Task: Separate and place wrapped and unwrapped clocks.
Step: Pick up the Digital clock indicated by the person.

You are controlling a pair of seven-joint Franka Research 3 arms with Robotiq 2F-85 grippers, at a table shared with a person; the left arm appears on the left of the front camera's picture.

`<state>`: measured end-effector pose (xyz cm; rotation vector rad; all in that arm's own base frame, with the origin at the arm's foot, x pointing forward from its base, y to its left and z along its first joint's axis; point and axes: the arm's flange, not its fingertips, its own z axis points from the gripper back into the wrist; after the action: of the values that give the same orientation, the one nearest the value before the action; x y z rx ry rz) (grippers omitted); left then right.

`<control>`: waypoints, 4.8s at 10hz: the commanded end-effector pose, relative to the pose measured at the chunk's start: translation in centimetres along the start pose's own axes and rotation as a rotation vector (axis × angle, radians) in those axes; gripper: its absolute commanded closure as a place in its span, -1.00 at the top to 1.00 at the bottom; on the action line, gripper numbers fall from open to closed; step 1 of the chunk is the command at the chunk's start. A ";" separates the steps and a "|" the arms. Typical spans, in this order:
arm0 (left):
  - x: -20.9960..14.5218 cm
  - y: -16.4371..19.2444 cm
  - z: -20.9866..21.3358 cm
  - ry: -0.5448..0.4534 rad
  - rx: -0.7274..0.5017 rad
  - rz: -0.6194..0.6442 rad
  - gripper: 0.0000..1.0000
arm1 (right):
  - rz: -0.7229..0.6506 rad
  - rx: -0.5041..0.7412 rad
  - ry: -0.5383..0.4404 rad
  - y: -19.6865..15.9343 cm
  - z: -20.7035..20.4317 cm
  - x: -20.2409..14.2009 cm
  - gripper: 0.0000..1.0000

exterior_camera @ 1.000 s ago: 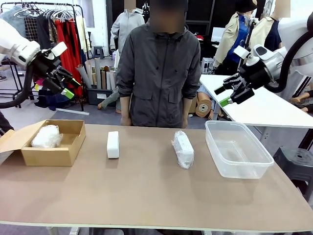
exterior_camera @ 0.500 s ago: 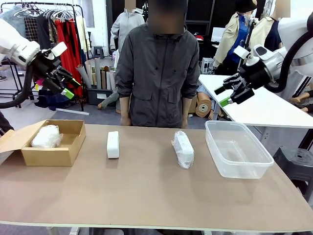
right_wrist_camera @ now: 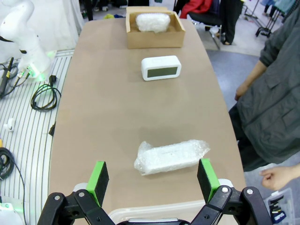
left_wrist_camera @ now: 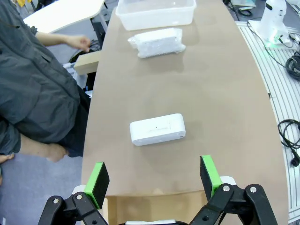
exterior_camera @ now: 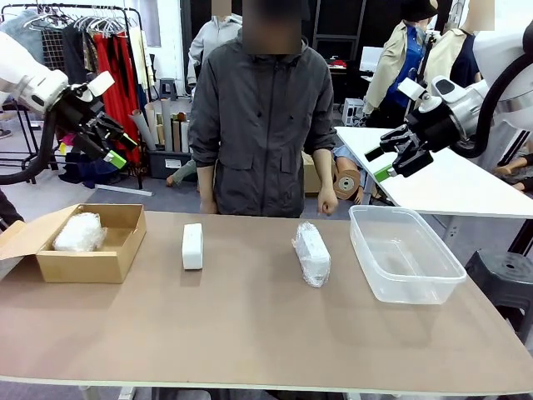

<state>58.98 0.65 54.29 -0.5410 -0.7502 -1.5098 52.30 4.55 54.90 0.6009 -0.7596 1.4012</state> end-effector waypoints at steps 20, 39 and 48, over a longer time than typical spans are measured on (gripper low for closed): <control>7.2 2.6 -11.3 0.212 -0.026 0.190 1.00 | 0.005 0.002 0.000 0.0 0.1 0.3 1.00; 20.2 6.7 -31.2 0.508 0.080 0.477 1.00 | 0.005 0.002 0.000 0.0 0.1 0.3 1.00; 24.5 5.1 -37.5 0.518 0.316 0.856 1.00 | 0.005 0.002 0.000 0.0 0.1 0.3 1.00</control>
<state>65.75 -44.67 46.87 -0.1850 -0.2738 -0.6584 52.29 4.61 54.91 0.6010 -0.7593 1.4023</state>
